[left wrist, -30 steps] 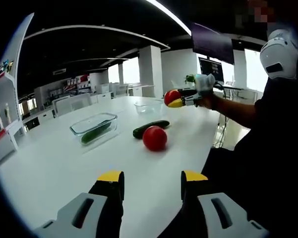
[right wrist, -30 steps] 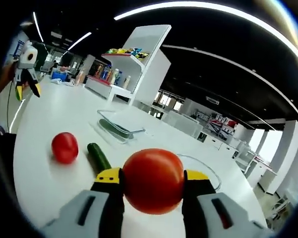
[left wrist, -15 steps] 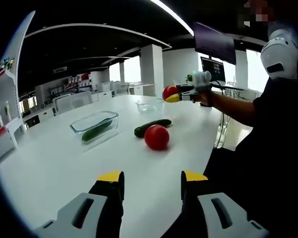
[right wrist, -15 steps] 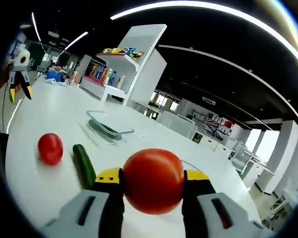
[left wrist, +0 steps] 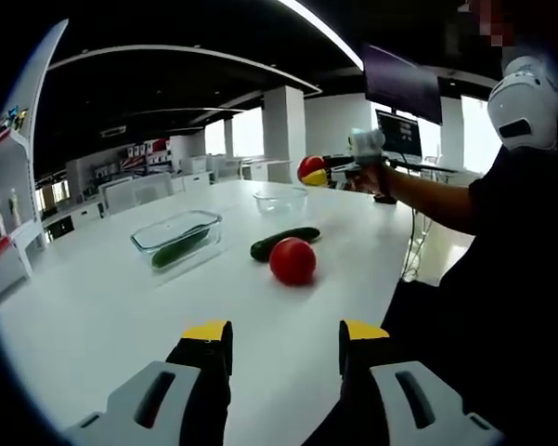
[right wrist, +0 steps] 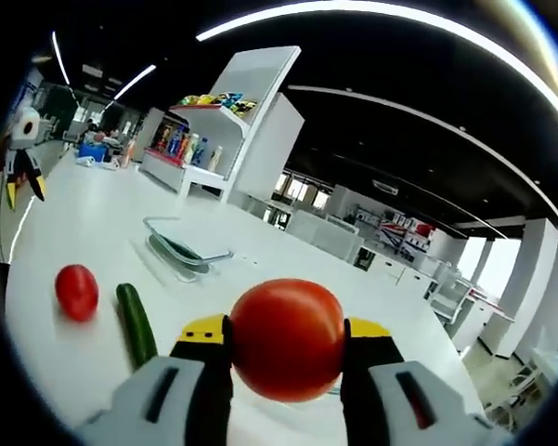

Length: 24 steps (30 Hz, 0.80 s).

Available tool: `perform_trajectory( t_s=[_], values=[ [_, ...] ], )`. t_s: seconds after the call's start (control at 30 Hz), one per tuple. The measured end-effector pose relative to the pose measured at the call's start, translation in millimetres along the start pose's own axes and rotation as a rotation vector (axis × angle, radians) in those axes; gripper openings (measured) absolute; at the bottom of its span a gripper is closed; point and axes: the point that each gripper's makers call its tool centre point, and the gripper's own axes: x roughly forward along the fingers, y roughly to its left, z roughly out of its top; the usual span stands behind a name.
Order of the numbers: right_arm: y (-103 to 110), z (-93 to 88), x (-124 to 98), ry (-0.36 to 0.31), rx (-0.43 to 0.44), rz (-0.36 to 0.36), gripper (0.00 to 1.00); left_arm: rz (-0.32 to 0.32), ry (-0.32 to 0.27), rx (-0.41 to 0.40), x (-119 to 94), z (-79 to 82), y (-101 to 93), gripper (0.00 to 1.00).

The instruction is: Sort the scattered tomatoes and cucumbers on the table and place them into their respective storage containers

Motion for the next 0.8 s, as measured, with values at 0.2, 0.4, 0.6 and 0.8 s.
perform_trajectory(
  t_s=[0.2,0.4,0.6,0.8],
  values=[
    [-10,-5.1,6,0.022,0.019,-0.016,0.44,0.004,-0.001,0.002,-1,1.4,0.9,0.46],
    [-23,-15.3,17,0.057,0.006,-0.020,0.44,0.004,-0.001,-0.001,0,0.9,1.0,0.46],
    [-38,-18.6,28,0.088,-0.011,-0.031,0.44,0.003,-0.002,0.000,1,1.8,2.0,0.46],
    [-44,-22.2,42,0.110,-0.003,-0.028,0.44,0.005,-0.001,-0.004,0,0.6,2.5,0.46]
  ],
)
